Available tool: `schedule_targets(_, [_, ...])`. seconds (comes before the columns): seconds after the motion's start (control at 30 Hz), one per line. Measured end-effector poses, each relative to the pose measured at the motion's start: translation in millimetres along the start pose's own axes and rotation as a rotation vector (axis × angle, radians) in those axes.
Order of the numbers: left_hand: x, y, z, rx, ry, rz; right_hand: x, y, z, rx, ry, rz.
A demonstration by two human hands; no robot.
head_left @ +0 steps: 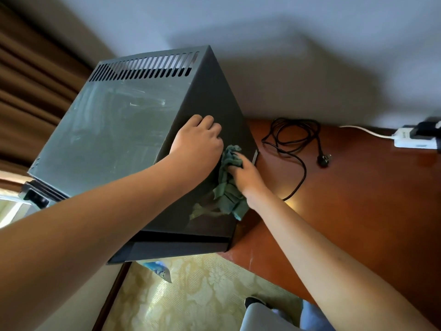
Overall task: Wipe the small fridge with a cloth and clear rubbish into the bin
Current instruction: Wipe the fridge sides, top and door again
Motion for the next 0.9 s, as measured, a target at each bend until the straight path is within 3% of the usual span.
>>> schedule_targets(0.2, [-10, 6, 15, 0.011, 0.054, -0.091, 1, -8, 48, -0.092, 0.234, -0.001])
schedule_targets(0.47, [-21, 15, 23, -0.012, 0.067, -0.100, -9, -9, 18, -0.031, 0.023, -0.017])
schedule_targets(0.73, [-28, 25, 35, -0.012, 0.103, -0.105, -9, -15, 72, -0.045, 0.259, 0.018])
schedule_targets(0.9, [-34, 24, 39, -0.024, 0.100, -0.100, -6, -13, 45, -0.007, 0.157, -0.056])
Point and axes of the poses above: each hand's wrist, its own x-axis away from the middle knuckle, its own y-axis out of the palm, z = x × y, the point moved 2 cm from there along -x, towards the middle knuckle, and after that the axes turned 8 degrees about -z, right-handed, at the moved point
